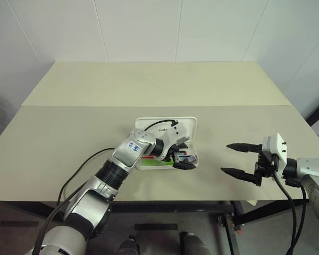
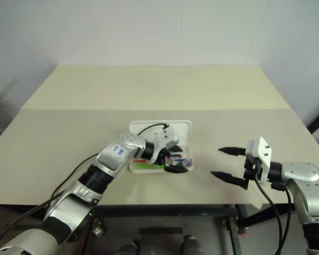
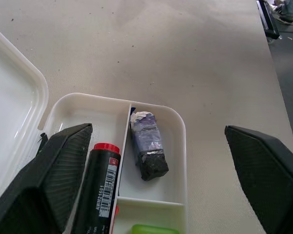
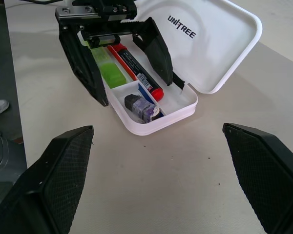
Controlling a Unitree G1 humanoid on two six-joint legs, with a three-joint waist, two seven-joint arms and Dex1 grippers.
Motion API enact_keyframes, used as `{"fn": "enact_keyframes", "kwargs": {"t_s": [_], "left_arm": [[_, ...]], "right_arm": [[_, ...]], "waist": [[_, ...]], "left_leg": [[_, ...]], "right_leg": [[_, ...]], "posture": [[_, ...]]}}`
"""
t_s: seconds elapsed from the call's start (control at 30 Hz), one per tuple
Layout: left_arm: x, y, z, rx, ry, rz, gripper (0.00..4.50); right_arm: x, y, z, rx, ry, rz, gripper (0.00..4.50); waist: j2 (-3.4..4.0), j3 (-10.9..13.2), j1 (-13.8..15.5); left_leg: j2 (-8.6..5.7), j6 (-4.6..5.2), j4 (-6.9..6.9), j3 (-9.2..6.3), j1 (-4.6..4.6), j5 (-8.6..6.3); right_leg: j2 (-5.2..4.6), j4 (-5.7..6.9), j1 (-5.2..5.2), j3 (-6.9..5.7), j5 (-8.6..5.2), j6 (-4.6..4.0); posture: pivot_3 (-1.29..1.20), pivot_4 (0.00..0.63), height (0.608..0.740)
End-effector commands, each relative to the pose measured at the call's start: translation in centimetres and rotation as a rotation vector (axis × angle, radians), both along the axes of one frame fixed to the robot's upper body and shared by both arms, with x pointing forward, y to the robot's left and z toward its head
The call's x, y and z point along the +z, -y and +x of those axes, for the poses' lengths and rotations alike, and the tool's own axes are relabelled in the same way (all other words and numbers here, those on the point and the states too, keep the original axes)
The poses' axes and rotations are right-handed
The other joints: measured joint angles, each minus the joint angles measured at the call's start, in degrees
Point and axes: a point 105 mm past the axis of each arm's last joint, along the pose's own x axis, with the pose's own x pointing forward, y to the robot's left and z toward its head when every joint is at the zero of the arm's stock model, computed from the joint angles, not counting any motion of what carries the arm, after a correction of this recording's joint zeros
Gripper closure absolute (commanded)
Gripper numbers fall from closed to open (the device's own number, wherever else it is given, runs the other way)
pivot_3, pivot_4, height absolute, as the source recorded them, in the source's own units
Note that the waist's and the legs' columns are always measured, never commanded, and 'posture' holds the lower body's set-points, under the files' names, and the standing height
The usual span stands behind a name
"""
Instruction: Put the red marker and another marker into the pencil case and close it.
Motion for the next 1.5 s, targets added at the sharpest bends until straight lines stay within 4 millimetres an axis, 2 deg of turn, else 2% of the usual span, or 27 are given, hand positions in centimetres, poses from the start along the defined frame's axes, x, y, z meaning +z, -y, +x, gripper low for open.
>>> {"fn": "enact_keyframes", "kwargs": {"t_s": [0.03, 0.2, 0.27, 0.33, 0.47, 0.57, 0.67, 0.9, 0.97, 1.1, 1.23, 1.5], "left_arm": [[2.4, -0.3, 0.0, -0.022, 0.082, -0.049, 0.04], [6.0, -1.4, -0.2, -0.049, 0.197, -0.248, 0.04], [8.3, -3.1, -0.8, -0.113, 0.296, -0.384, 0.04], [10.0, -5.2, -0.8, -0.124, 0.383, -0.469, 0.04], [11.0, -8.7, 0.5, -0.069, 0.43, -0.499, 0.04], [11.4, -10.8, 1.0, -0.069, 0.433, -0.52, 0.63], [11.3, -12.0, 1.4, -0.066, 0.431, -0.496, 1.62], [11.4, -13.3, 1.9, -0.07, 0.397, -0.488, 3.99], [11.4, -13.7, 2.2, -0.065, 0.395, -0.476, 4.48], [11.9, -14.9, 3.6, -0.007, 0.409, -0.459, 4.48], [12.4, -16.1, 5.8, 0.142, 0.417, -0.432, 4.48], [10.5, -18.0, 9.4, 0.458, 0.357, -0.315, 4.48]], "right_arm": [[1.1, 0.1, -0.1, 0.0, 0.042, 0.005, 0.0], [1.3, 0.1, -0.1, 0.001, 0.05, 0.005, 0.0], [1.4, -0.1, -0.1, 0.009, 0.057, 0.008, 0.0], [1.9, -0.4, -0.2, 0.018, 0.074, 0.021, 0.0], [3.1, -1.2, 0.2, 0.035, 0.112, 0.059, 0.0], [3.6, -1.6, 0.6, 0.048, 0.13, 0.063, 0.0], [3.9, -1.9, 0.9, 0.062, 0.139, 0.065, 0.0], [4.4, -2.6, 1.1, 0.111, 0.148, 0.084, 0.0], [4.3, -2.5, 1.3, 0.111, 0.146, 0.076, 0.0], [4.5, -2.5, 1.7, 0.108, 0.153, 0.076, 0.0], [4.5, -2.5, 1.8, 0.106, 0.155, 0.078, 0.0], [4.6, -2.5, 1.7, 0.095, 0.16, 0.08, 0.0]], "waist": [[0.0, 0.0, 0.0], [0.0, 0.0, 0.0], [0.01, 0.0, 0.0], [0.03, 0.0, -0.1], [0.03, 0.0, -0.1], [0.03, 0.0, 0.0], [0.03, 0.0, 0.1], [0.03, 0.0, 0.2], [0.03, 0.0, 0.2], [0.03, 0.0, -0.1], [0.03, 0.0, -0.1], [0.03, 0.0, 0.0]], "left_leg": [[0.0, 0.0, 0.0, 0.0, 0.0, 0.0], [0.0, 0.0, 0.0, 0.0, 0.01, 0.0], [0.0, 0.0, -0.01, 0.0, 0.01, 0.0], [0.02, 0.0, -0.04, 0.0, 0.03, 0.0], [0.01, 0.0, 0.0, 0.0, 0.05, 0.01], [0.0, 0.0, 0.04, 0.0, 0.06, 0.02], [0.01, 0.0, 0.02, 0.0, 0.06, 0.02], [0.0, 0.04, -0.04, -0.03, 0.03, -0.01], [0.01, 0.04, -0.05, -0.03, 0.04, -0.01], [0.01, 0.04, -0.02, -0.03, 0.05, -0.01], [0.01, 0.04, -0.04, -0.03, 0.06, -0.01], [0.0, 0.07, -0.09, -0.04, 0.03, -0.04]], "right_leg": [[0.0, 0.0, 0.0, 0.0, 0.0, 0.0], [-0.01, 0.01, 0.01, 0.0, 0.03, 0.05], [0.0, 0.01, 0.0, 0.0, 0.24, 0.45], [0.0, 0.01, 0.0, 0.0, 0.25, 0.44], [0.0, 0.03, 0.02, 0.0, 0.26, 0.42], [0.0, -0.01, 0.09, 0.0, 0.26, 0.35], [0.0, -0.04, 0.1, 0.0, 0.27, 0.35], [0.0, -0.04, 0.08, 0.0, 0.4, 0.68], [0.01, -0.03, 0.08, -0.01, 0.4, 0.69], [0.01, -0.02, 0.08, -0.01, 0.4, 0.68], [0.01, 0.0, 0.08, -0.01, 0.4, 0.7], [0.0, 0.0, 0.06, -0.01, 0.41, 0.93]], "posture": [[0.0, 0.15, 0.74], [0.0, 0.15, 0.74], [0.0, 0.15, 0.74], [0.0, 0.15, 0.74], [0.0, 0.15, 0.74], [0.0, 0.15, 0.74], [0.0, 0.15, 0.74], [0.0, 0.15, 0.74], [0.0, 0.15, 0.74], [0.0, 0.15, 0.74], [0.0, 0.15, 0.74], [0.0, 0.15, 0.74]]}}
